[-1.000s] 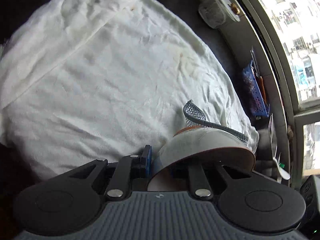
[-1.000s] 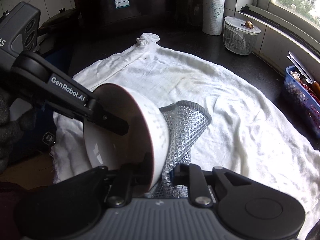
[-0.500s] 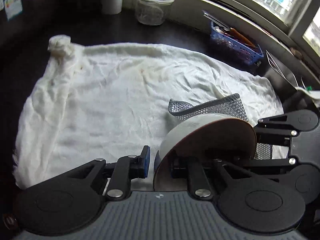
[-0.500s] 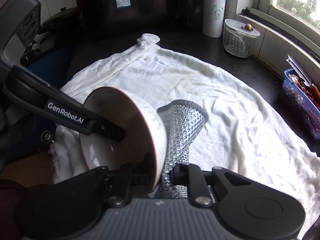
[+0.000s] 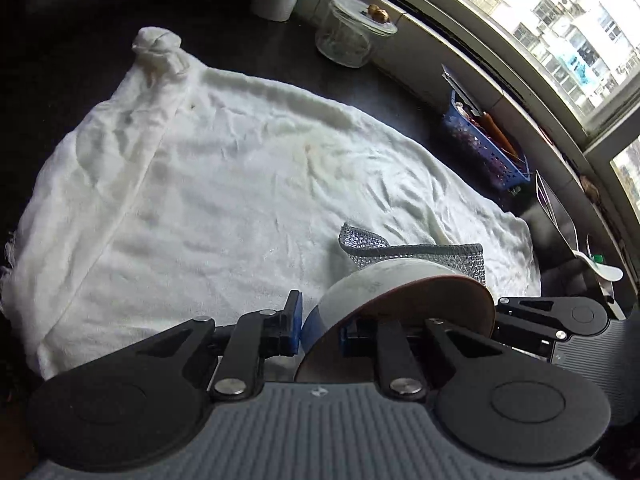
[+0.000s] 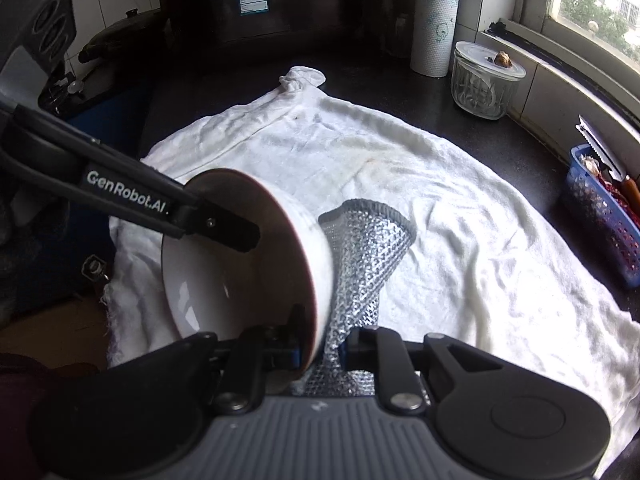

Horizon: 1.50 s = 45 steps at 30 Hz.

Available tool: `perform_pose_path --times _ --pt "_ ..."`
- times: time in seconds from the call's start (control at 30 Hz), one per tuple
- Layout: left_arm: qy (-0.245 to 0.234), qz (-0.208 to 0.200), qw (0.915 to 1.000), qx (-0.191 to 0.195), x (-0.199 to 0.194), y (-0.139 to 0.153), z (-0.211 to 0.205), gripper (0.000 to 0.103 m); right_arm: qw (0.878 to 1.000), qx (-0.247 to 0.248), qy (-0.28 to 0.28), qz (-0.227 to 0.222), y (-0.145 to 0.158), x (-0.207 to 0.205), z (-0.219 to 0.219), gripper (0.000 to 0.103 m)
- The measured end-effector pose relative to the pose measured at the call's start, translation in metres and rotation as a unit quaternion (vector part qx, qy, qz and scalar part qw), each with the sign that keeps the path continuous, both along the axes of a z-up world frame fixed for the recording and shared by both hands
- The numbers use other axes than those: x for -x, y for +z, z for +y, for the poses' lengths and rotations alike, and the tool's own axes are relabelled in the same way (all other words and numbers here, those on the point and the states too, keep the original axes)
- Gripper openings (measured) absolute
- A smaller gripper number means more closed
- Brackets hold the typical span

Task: Clean bowl
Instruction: 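Keep scrubbing the bowl's outer wall with the pad in the right gripper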

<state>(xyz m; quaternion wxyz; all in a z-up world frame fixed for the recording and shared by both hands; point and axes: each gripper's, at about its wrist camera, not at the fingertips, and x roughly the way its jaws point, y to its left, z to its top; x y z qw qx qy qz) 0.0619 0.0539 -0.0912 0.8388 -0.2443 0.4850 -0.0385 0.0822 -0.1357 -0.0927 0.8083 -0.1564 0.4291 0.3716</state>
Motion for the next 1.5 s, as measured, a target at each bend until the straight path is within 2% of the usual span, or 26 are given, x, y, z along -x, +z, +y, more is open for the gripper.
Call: perform_pose_path --times 0.2,0.4,0.53,0.6,0.67,0.73,0.8,0.9,1.07,1.13,1.2,1.27,1.37,1.43,1.5 --pt "0.020 0.026 0.9977 0.060 -0.002 -0.012 0.007 0.017 0.999 -0.020 -0.014 0.024 -0.002 0.000 -0.001 0.020" --pt "0.039 0.052 0.9907 0.119 -0.004 -0.024 0.014 0.017 0.999 -0.021 -0.026 0.007 0.006 -0.005 -0.005 0.020" --pt "0.052 0.069 0.9835 0.158 -0.005 -0.032 0.018 0.018 1.000 -0.011 -0.029 0.003 0.002 -0.007 -0.007 0.020" --pt "0.007 0.044 0.9958 0.080 -0.007 -0.018 0.004 0.019 0.999 -0.016 -0.031 0.007 0.000 -0.006 -0.009 0.020" --pt "-0.045 0.014 0.9988 -0.011 -0.010 -0.002 -0.013 0.019 0.999 -0.015 -0.027 0.006 0.000 -0.006 -0.008 0.019" --pt "-0.109 -0.033 0.9876 -0.108 -0.007 0.014 -0.034 0.019 1.000 -0.012 -0.021 0.003 0.001 -0.005 -0.007 0.018" --pt "-0.164 -0.077 0.9643 -0.192 0.000 0.025 -0.054 0.019 1.000 -0.003 -0.012 -0.007 0.002 -0.002 -0.004 0.018" --pt "-0.200 -0.103 0.9431 -0.245 0.004 0.030 -0.068 0.019 1.000 0.002 -0.007 -0.014 0.003 0.000 -0.002 0.018" --pt "-0.128 -0.070 0.9791 -0.141 0.001 0.025 -0.042 0.016 1.000 0.007 -0.004 -0.017 0.003 0.001 -0.001 0.018" --pt "-0.091 -0.051 0.9904 -0.091 0.000 0.020 -0.029 0.017 1.000 0.006 -0.005 -0.017 0.002 0.002 -0.002 0.018" --pt "-0.048 -0.029 0.9978 -0.036 0.000 0.012 -0.013 0.016 1.000 0.006 -0.006 -0.015 0.001 0.003 -0.002 0.018" --pt "-0.011 -0.013 0.9998 0.010 0.002 0.004 0.000 0.017 1.000 0.004 -0.006 -0.012 0.001 0.003 -0.001 0.018" --pt "0.042 0.009 0.9959 0.080 0.006 -0.010 0.015 0.018 1.000 -0.003 -0.005 -0.007 0.001 0.004 0.000 0.018" --pt "0.076 0.029 0.9880 0.132 0.008 -0.021 0.025 0.019 1.000 -0.010 -0.007 -0.004 0.001 0.003 0.000 0.019" --pt "0.109 0.057 0.9737 0.192 0.010 -0.035 0.033 0.019 1.000 -0.011 -0.007 -0.008 0.002 0.004 0.000 0.020"
